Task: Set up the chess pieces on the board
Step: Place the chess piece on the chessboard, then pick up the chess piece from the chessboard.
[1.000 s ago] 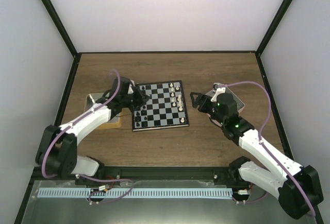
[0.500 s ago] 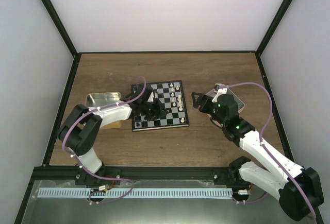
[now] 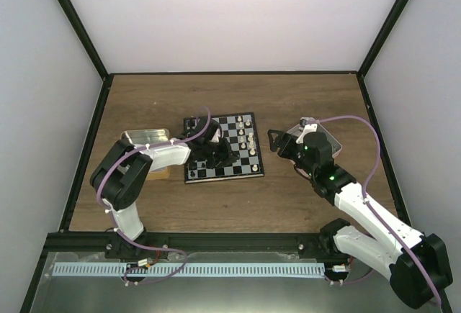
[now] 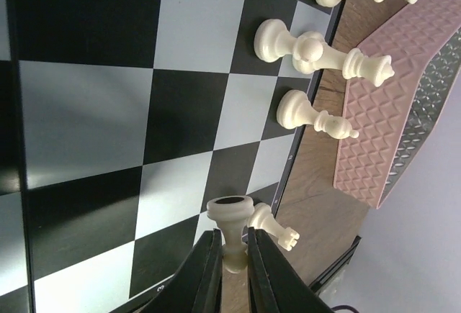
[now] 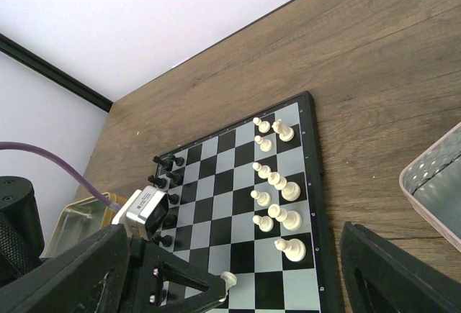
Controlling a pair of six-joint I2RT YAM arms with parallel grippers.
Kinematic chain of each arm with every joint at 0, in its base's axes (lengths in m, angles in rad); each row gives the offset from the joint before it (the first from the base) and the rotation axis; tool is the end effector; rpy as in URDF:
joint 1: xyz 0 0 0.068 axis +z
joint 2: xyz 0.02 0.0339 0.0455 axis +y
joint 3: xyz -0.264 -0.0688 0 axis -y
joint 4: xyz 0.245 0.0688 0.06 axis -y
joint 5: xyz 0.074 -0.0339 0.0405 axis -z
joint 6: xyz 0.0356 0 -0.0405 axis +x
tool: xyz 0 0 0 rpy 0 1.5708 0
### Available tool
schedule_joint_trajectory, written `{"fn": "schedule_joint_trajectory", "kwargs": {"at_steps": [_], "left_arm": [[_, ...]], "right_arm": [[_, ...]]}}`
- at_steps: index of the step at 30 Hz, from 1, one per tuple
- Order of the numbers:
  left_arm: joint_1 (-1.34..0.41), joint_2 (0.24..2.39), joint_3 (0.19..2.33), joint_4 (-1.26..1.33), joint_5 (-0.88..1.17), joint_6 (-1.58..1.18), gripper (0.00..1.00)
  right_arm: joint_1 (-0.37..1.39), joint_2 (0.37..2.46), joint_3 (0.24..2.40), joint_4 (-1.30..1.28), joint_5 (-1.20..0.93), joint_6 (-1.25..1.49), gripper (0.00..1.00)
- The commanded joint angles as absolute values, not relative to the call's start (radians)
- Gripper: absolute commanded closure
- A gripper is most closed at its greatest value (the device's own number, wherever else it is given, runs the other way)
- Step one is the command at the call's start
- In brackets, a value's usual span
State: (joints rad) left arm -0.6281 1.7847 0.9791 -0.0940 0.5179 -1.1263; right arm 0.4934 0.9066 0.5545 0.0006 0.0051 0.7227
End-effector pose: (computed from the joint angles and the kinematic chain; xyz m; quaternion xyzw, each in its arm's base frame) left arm 0.2763 -0.2224 0.1542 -0.1433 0.9054 -0.3994 0.0176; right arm 0.1858 0.0997 0.2555 0.0952 0.8143 0.3254 0.4711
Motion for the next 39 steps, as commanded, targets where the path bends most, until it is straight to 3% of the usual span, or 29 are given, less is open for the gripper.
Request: {"fn": "schedule_joint_trajectory", "kwargs": {"at_steps": [1, 7, 11, 17, 22, 27, 39], "left_arm": [[-0.634, 1.796, 0.988, -0.091, 0.519, -1.140, 0.86], [-0.632, 1.781, 0.993, -0.098, 0.495, -1.135, 0.73], [-0.632, 1.774, 1.009, -0.110, 0.472, -1.110, 0.70], [-0.716, 1.789, 1.200, -0.405, 0.159, -0.794, 0.64], [-0.781, 1.909, 1.358, -0.633, -0.042, -0.646, 0.63], [-0.799, 1.951, 1.393, -0.700, -0.103, -0.616, 0.63], [-0.800, 1.974, 1.399, -0.674, -0.022, -0.598, 0.67]], "right_arm": [[0.494, 0.894, 0.545, 0.003, 0.028, 0.727, 0.18], [0.493, 0.890, 0.545, 0.000, 0.029, 0.725, 0.18], [0.494, 0.887, 0.543, -0.002, 0.030, 0.726, 0.18], [0.494, 0.882, 0.536, -0.003, 0.034, 0.727, 0.18], [0.492, 0.880, 0.535, -0.007, 0.044, 0.728, 0.18], [0.492, 0.862, 0.532, -0.019, 0.074, 0.724, 0.18], [0.492, 0.842, 0.525, -0.034, 0.109, 0.729, 0.18]]}}
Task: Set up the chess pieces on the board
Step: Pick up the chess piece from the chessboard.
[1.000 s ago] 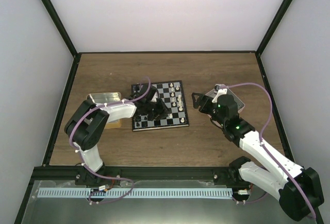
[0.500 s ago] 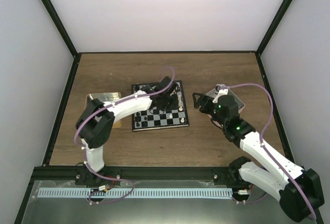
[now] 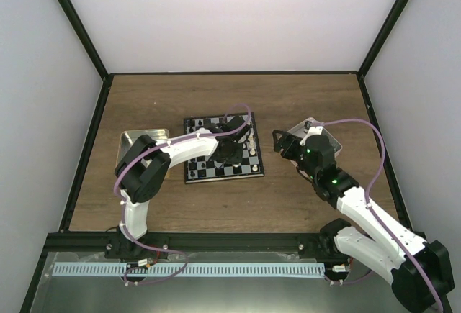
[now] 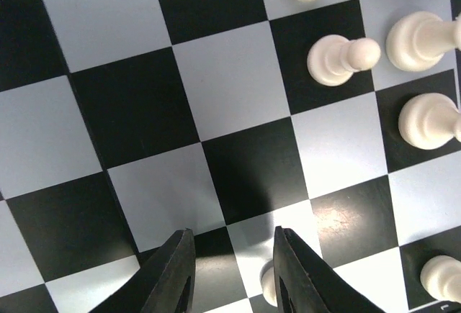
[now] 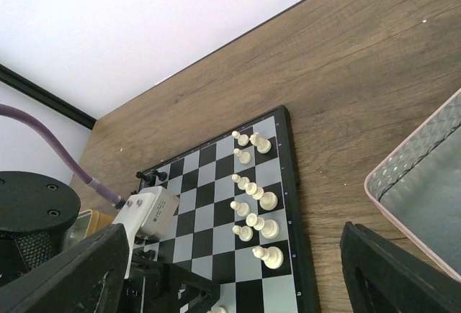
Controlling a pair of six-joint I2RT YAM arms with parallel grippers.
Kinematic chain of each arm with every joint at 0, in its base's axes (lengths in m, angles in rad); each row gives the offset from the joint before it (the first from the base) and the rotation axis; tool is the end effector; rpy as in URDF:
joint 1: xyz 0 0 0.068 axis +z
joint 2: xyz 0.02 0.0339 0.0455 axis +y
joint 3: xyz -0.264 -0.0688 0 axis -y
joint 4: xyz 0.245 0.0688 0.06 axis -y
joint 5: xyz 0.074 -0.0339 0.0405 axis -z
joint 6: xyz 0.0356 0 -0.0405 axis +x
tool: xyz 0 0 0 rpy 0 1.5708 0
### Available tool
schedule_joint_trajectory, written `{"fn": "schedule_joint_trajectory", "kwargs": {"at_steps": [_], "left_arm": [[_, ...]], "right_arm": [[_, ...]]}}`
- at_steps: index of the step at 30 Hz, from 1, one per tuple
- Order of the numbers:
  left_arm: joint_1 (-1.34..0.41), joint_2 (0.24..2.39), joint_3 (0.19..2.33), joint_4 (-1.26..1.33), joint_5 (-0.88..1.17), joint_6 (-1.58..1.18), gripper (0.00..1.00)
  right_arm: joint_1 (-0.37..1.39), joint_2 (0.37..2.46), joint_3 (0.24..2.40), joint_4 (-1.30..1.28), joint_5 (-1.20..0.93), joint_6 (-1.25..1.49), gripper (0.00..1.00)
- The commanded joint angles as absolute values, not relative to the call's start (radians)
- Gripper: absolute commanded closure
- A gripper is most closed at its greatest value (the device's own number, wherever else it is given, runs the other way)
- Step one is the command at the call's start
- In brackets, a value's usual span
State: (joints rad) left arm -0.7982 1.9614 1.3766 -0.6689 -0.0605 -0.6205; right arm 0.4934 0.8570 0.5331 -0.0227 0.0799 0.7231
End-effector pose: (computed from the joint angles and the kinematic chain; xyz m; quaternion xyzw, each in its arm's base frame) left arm 0.2752 -0.2793 0.1683 0.0828 0.9835 -0.0801 0.1392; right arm 0.1788 0.0929 0.2548 0.1165 0.8098 0.3012 0.4898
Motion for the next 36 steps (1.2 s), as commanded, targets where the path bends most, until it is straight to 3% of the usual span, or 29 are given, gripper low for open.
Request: {"fn": "schedule_joint_trajectory", "kwargs": {"at_steps": [1, 14, 16, 22, 26, 36], "left_arm": [[-0.800, 1.971, 1.398, -0.669, -0.005, -0.595, 0.66], [-0.807, 1.950, 1.375, -0.648, 0.068, -0.567, 0.59], [-0.813, 1.954, 1.376, -0.656, 0.058, -0.566, 0.62], [-0.818, 1.947, 1.395, -0.678, 0.040, -0.572, 0.85], [-0.822, 1.945, 1.422, -0.689, 0.026, -0.569, 0.94], [-0.824, 1.975, 1.489, -0.692, -0.008, -0.569, 0.95]], "right_arm": [[0.492, 0.842, 0.525, -0.034, 0.109, 0.728, 0.18], [0.492, 0.860, 0.525, -0.024, 0.097, 0.729, 0.18], [0.493, 0.863, 0.525, -0.022, 0.095, 0.729, 0.18], [0.492, 0.867, 0.526, -0.019, 0.092, 0.729, 0.18], [0.492, 0.866, 0.528, -0.017, 0.092, 0.730, 0.18], [0.492, 0.828, 0.521, -0.033, 0.125, 0.735, 0.18]]}}
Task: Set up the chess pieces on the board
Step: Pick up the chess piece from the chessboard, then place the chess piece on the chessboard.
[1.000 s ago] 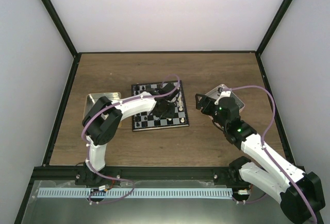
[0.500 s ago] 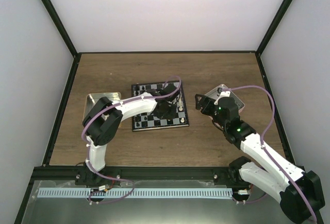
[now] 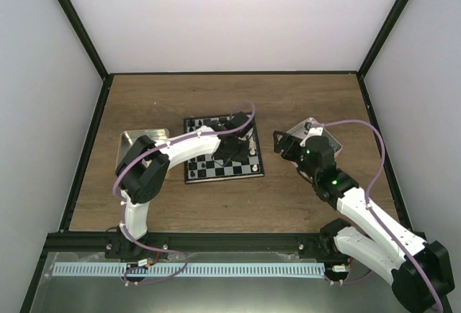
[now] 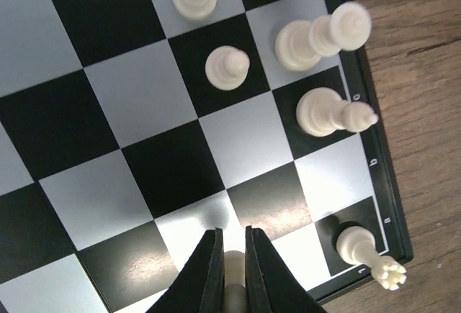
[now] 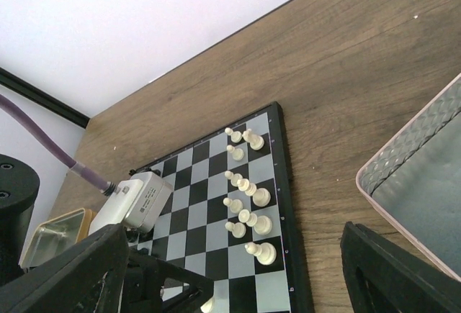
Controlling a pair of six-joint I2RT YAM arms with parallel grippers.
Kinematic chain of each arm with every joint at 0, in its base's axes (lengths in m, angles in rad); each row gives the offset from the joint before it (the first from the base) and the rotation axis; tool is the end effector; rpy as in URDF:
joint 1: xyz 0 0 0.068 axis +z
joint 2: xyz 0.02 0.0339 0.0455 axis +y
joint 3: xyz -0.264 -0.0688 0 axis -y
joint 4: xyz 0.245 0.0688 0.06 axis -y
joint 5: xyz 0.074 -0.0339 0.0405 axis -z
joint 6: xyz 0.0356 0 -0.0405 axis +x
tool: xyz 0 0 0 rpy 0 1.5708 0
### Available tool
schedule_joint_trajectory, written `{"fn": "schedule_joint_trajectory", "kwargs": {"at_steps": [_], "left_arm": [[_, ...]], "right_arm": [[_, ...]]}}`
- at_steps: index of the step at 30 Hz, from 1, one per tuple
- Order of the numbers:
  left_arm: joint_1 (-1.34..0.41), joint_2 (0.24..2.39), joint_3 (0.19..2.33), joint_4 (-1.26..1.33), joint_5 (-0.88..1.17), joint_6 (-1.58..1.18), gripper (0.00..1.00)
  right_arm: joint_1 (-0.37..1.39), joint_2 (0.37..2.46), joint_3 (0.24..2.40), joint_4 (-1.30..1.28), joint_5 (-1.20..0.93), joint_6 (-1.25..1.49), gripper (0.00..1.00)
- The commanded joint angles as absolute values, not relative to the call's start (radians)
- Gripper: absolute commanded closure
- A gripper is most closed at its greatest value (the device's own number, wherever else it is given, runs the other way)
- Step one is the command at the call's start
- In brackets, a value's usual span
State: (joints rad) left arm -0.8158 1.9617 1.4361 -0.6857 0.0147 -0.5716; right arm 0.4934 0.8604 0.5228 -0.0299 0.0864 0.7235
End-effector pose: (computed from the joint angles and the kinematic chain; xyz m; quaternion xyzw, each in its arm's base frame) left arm 0.2745 -0.2925 0.1840 0.1211 0.9764 -0.1199 0.1328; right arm 0.1785 0.0925 0.2498 0.1188 0.8154 0.2940 0.4843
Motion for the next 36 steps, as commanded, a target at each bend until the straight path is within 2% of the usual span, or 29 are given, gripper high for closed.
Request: {"fn": "schedule_joint_trajectory", "kwargs": {"at_steps": [1, 13, 23, 30, 36], "left_arm": [[-0.826, 1.985, 1.504, -0.690, -0.013, -0.569, 0.94], [-0.833, 2.079, 1.598, -0.665, -0.162, -0.630, 0.92], [-0.834, 2.102, 1.592, -0.639, -0.131, -0.638, 0.91], [-0.834, 2.112, 1.595, -0.629, -0.116, -0.641, 0.84], [-0.833, 2.093, 1.595, -0.637, -0.093, -0.644, 0.71]], "right_arm": [[0.492, 0.823, 0.519, -0.032, 0.131, 0.738, 0.18], [0.493, 0.802, 0.515, -0.052, 0.152, 0.735, 0.18], [0.492, 0.803, 0.514, -0.051, 0.152, 0.732, 0.17], [0.492, 0.803, 0.514, -0.053, 0.152, 0.728, 0.17], [0.492, 0.803, 0.514, -0.054, 0.149, 0.730, 0.17]]}}
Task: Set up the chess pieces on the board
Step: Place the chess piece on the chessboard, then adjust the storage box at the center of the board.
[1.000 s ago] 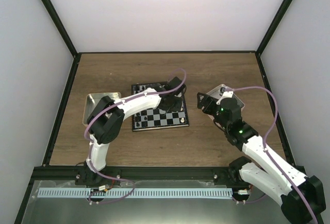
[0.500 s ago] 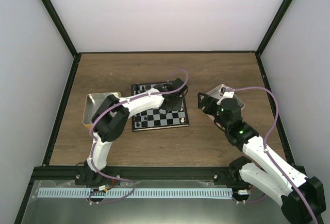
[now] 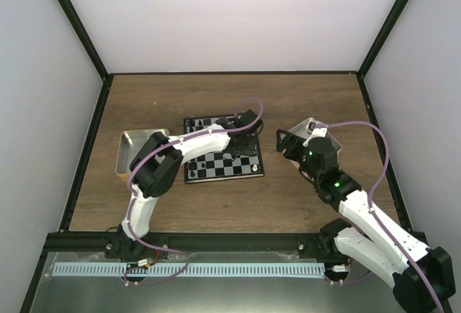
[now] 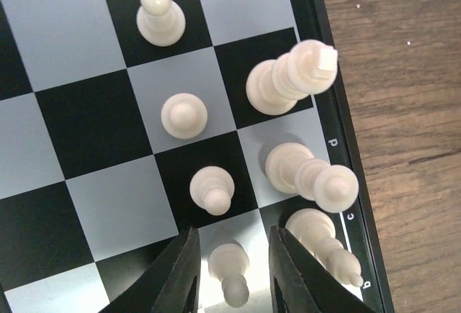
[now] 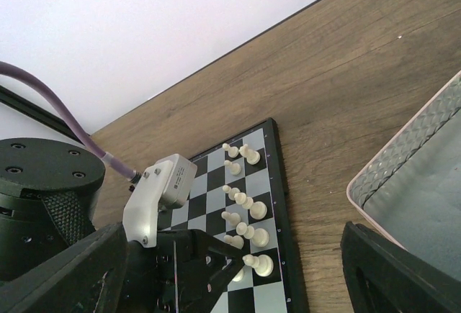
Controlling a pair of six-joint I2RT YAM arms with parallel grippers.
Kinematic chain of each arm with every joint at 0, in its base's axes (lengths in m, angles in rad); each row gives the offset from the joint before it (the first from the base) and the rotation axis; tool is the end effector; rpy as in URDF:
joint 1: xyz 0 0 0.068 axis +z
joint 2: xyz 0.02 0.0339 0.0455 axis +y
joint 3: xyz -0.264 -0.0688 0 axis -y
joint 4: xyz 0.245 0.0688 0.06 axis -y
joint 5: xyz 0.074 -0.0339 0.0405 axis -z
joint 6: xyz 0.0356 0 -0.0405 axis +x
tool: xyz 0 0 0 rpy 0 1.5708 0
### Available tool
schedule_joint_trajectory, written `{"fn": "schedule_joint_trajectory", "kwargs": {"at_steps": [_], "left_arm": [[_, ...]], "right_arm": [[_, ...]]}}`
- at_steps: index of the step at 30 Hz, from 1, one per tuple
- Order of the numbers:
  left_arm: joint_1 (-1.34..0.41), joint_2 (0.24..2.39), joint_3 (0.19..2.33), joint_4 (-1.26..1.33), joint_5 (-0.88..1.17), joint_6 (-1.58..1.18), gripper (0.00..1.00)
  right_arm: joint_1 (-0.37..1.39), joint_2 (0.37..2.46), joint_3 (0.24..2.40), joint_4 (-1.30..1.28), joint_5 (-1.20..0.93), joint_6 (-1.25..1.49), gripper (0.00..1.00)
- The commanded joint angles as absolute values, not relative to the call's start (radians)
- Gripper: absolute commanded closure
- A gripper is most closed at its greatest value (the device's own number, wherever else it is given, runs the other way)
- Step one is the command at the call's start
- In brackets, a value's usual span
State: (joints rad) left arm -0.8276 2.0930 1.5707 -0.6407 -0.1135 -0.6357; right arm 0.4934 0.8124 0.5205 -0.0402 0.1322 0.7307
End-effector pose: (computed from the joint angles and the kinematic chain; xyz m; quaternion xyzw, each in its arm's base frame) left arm 0.2989 -0.3193 0.1717 0.0822 0.9743 -0.0937 0.1875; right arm 0.1728 0.0876 0.2565 0.1342 0.8022 0.2888 0.5050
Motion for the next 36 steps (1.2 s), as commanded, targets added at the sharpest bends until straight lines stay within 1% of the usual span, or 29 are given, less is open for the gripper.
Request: {"fn": "schedule_joint_trajectory", "kwargs": {"at_steps": [1, 5, 10, 13, 15, 16, 19, 22, 23, 28, 31, 32, 36], "left_arm": [[-0.833, 2.084, 1.595, -0.640, -0.086, -0.644, 0.70], [-0.832, 2.027, 1.586, -0.663, -0.081, -0.641, 0.65], [-0.809, 1.879, 1.510, -0.671, -0.102, -0.610, 0.53], [-0.756, 1.772, 1.445, -0.670, -0.117, -0.572, 0.49], [-0.709, 1.708, 1.410, -0.658, -0.112, -0.483, 0.47], [-0.689, 1.674, 1.400, -0.662, -0.120, -0.415, 0.44], [-0.650, 1.641, 1.412, -0.746, -0.221, -0.180, 0.39], [-0.597, 1.627, 1.394, -0.793, -0.341, -0.018, 0.38], [-0.560, 1.621, 1.380, -0.798, -0.343, 0.009, 0.38], [-0.316, 1.581, 1.288, -0.747, -0.154, 0.122, 0.38], [-0.184, 1.576, 1.270, -0.727, 0.091, 0.225, 0.38], [-0.166, 1.571, 1.250, -0.695, 0.123, 0.264, 0.38], [-0.110, 1.586, 1.227, -0.657, 0.087, 0.360, 0.38]], "right_arm": [[0.492, 0.803, 0.515, -0.054, 0.149, 0.730, 0.17], [0.492, 0.804, 0.517, -0.053, 0.146, 0.731, 0.17], [0.492, 0.809, 0.517, -0.042, 0.135, 0.732, 0.17], [0.492, 0.816, 0.518, -0.035, 0.127, 0.733, 0.17], [0.493, 0.820, 0.519, -0.030, 0.121, 0.734, 0.17], [0.492, 0.823, 0.520, -0.027, 0.118, 0.735, 0.17], [0.493, 0.833, 0.524, -0.015, 0.110, 0.732, 0.17], [0.492, 0.853, 0.533, -0.007, 0.102, 0.728, 0.18], [0.492, 0.860, 0.536, -0.005, 0.099, 0.726, 0.17], [0.493, 0.869, 0.546, -0.006, 0.080, 0.726, 0.17], [0.492, 0.866, 0.549, -0.012, 0.073, 0.723, 0.17], [0.492, 0.869, 0.552, -0.013, 0.072, 0.720, 0.17], [0.492, 0.891, 0.587, -0.044, 0.058, 0.698, 0.17]]}}
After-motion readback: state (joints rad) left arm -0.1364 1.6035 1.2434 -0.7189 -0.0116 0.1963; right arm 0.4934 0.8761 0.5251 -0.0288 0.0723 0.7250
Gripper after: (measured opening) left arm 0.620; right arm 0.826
